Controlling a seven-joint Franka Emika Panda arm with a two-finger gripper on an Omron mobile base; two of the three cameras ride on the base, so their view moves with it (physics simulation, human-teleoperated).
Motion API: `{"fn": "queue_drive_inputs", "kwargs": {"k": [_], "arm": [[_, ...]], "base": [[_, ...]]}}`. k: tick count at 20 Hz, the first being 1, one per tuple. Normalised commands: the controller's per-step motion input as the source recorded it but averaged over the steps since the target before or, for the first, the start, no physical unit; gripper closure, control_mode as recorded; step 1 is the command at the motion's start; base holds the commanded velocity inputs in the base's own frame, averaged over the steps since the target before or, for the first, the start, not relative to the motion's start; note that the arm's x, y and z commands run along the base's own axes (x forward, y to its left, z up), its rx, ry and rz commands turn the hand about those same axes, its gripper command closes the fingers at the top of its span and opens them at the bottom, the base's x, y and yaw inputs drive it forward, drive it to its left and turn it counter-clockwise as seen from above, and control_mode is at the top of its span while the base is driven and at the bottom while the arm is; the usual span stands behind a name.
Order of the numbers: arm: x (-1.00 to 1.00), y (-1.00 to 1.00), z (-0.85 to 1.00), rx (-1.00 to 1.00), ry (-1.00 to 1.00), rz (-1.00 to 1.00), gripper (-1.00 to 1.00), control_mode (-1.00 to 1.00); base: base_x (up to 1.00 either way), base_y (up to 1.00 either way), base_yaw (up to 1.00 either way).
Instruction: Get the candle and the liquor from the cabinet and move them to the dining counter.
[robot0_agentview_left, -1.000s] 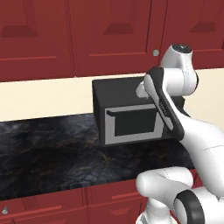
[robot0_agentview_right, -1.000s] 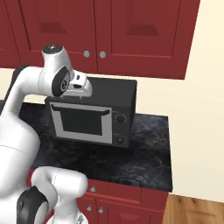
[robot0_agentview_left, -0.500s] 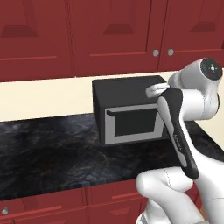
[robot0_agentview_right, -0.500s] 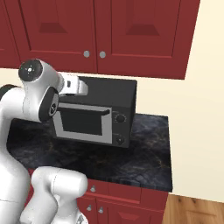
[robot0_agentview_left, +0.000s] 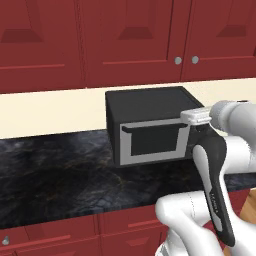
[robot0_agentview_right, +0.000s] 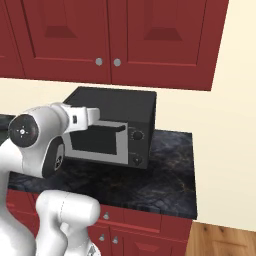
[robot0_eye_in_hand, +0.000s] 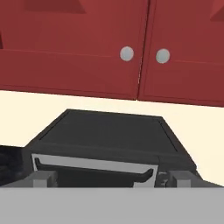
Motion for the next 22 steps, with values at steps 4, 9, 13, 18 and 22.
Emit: {"fn": "queue_drive_inputs", "kwargs": {"k": [4,9,13,18,22], "arm": [[-0.24,-0.01,0.00,0.00,-0.14,-0.02,-1.00,-1.00],[-0.16,0.00,0.06,0.00,-0.14,-0.02,-1.00,-1.00],[-0.06,0.00,0.16,0.00,-0.12,0.00,-1.00,-1.00],[0.00,-0.01,0.24,0.02,-0.10,0.00,-1.00,-1.00],[0.00,-0.01,0.14,0.02,-0.11,0.00,-1.00,-1.00]], "base": [[0.00,0.00,0.00],[0.00,0.00,0.00],[0.00,0.00,0.00],[0.00,0.00,0.00],[0.00,0.00,0.00]]}}
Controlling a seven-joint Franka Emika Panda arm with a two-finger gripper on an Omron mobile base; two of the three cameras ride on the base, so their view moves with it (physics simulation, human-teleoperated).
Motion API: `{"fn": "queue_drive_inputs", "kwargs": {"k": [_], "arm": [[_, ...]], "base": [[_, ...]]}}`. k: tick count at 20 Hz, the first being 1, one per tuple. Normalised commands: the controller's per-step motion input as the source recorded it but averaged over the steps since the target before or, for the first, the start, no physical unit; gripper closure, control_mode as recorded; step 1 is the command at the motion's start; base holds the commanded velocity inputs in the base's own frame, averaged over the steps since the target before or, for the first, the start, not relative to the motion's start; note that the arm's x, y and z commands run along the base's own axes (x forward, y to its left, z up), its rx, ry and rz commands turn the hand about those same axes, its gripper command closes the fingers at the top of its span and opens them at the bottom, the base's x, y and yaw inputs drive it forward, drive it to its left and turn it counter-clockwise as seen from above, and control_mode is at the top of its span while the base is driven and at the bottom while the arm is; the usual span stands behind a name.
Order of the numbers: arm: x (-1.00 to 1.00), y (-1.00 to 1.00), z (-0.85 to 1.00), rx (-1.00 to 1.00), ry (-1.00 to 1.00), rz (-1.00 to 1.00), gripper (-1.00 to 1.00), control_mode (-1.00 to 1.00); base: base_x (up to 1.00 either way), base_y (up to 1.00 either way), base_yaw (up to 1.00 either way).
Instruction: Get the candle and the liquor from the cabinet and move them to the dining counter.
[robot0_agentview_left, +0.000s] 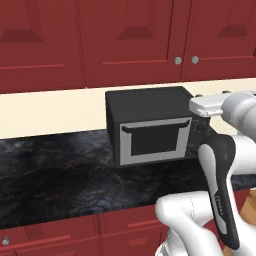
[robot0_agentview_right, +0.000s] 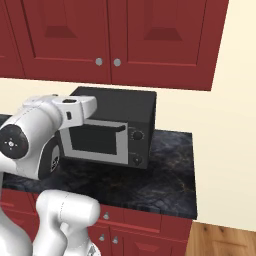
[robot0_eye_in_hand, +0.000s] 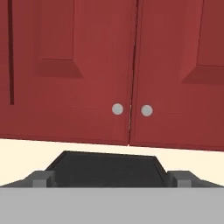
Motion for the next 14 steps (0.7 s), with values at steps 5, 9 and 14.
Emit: {"fn": "queue_drive_inputs", "kwargs": {"k": [5,9,14], "arm": [[0.00,0.00,0.19,0.01,-0.20,0.00,-1.00,-1.00],[0.02,0.00,0.15,0.06,-0.06,0.00,-1.00,-1.00],[0.25,0.00,0.10,0.04,0.00,0.00,-1.00,-1.00]], "base": [[0.00,0.00,0.00],[0.00,0.00,0.00],[0.00,0.00,0.00]]}}
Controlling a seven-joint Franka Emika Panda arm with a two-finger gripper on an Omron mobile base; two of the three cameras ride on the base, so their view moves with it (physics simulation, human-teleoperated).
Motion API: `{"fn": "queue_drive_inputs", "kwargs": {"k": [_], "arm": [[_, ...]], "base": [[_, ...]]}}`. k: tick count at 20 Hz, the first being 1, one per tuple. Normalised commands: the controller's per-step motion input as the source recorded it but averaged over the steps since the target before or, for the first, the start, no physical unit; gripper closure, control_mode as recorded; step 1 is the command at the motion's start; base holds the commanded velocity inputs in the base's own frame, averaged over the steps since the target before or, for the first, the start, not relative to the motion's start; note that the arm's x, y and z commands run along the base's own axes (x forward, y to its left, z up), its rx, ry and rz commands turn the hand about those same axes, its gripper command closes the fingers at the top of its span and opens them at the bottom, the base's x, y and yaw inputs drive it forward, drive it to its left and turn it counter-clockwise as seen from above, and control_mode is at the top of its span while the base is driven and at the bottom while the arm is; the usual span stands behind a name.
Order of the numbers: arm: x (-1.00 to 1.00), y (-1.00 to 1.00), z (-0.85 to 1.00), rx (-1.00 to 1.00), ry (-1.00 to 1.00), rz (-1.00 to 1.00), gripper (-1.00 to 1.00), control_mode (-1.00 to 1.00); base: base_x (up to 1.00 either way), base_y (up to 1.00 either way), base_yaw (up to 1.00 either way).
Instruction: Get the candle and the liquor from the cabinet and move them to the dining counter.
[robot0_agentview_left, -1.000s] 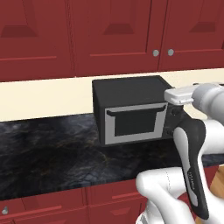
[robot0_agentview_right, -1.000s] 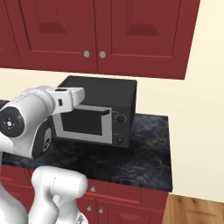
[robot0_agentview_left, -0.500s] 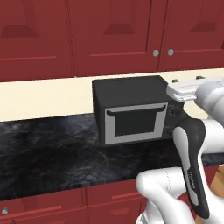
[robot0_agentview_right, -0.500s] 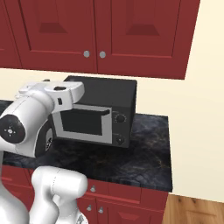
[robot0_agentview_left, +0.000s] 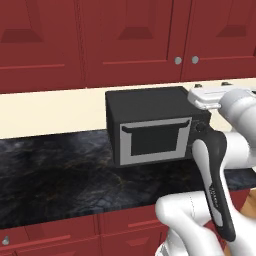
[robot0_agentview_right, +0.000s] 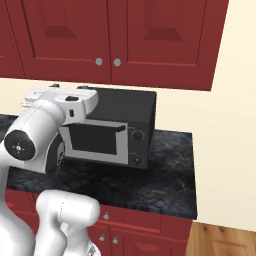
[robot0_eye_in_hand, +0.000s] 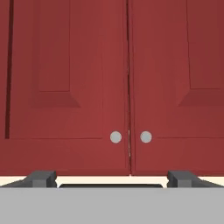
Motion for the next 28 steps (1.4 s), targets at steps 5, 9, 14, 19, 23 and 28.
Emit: {"fn": "queue_drive_inputs", "kwargs": {"k": [5,9,14,19,23,28], "arm": [[0.39,0.00,0.11,0.02,0.00,0.00,-1.00,-1.00],[0.43,0.00,0.01,0.00,0.00,0.00,-1.00,-1.00],[0.45,0.00,0.00,0.00,0.00,0.00,-1.00,-1.00],[0.45,0.00,0.00,0.00,0.00,0.00,-1.00,-1.00],[0.44,0.00,0.00,0.00,0.00,0.00,-1.00,-1.00],[0.42,0.00,0.00,0.00,0.00,0.00,-1.00,-1.00]], "base": [[0.00,0.00,0.00],[0.00,0.00,0.00],[0.00,0.00,0.00],[0.00,0.00,0.00],[0.00,0.00,0.00],[0.00,0.00,0.00]]}}
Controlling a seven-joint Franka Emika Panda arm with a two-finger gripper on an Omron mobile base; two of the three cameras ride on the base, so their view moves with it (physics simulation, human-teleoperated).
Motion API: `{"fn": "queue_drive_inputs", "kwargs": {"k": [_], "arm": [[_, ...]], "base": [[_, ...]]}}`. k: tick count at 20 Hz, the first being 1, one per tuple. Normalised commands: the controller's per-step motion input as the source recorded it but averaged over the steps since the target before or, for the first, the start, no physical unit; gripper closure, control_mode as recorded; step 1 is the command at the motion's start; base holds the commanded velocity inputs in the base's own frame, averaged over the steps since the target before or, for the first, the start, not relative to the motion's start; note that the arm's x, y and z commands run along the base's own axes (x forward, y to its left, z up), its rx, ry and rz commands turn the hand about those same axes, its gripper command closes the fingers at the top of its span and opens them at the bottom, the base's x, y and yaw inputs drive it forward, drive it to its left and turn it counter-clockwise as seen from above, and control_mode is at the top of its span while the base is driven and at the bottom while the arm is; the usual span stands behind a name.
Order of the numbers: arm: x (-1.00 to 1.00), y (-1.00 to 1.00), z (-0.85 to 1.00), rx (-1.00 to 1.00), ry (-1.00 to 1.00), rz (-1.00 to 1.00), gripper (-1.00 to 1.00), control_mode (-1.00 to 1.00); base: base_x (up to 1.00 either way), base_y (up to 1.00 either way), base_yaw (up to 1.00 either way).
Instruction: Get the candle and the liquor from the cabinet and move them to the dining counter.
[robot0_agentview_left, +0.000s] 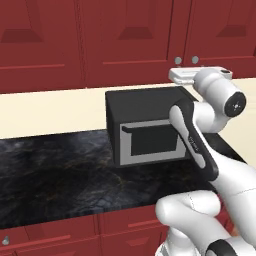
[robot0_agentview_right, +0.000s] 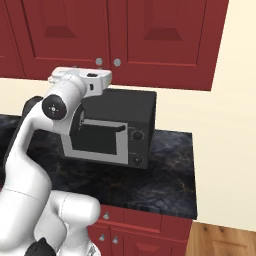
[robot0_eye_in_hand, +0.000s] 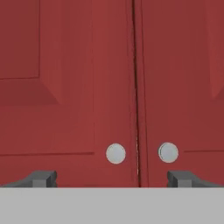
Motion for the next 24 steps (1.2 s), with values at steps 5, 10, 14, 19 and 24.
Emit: {"fn": "queue_drive_inputs", "kwargs": {"k": [5,10,14,19,24], "arm": [[0.36,-0.03,0.00,0.00,0.00,0.01,-1.00,-1.00],[0.28,-0.13,0.00,0.00,0.00,0.04,-1.00,-1.00],[0.26,-0.10,0.00,0.00,0.00,0.04,-1.00,-1.00],[0.28,0.00,0.00,0.00,0.00,0.01,-1.00,-1.00],[0.21,0.00,0.00,0.00,0.00,0.00,-1.00,-1.00]], "base": [[0.00,0.00,0.00],[0.00,0.00,0.00],[0.00,0.00,0.00],[0.00,0.00,0.00],[0.00,0.00,0.00]]}}
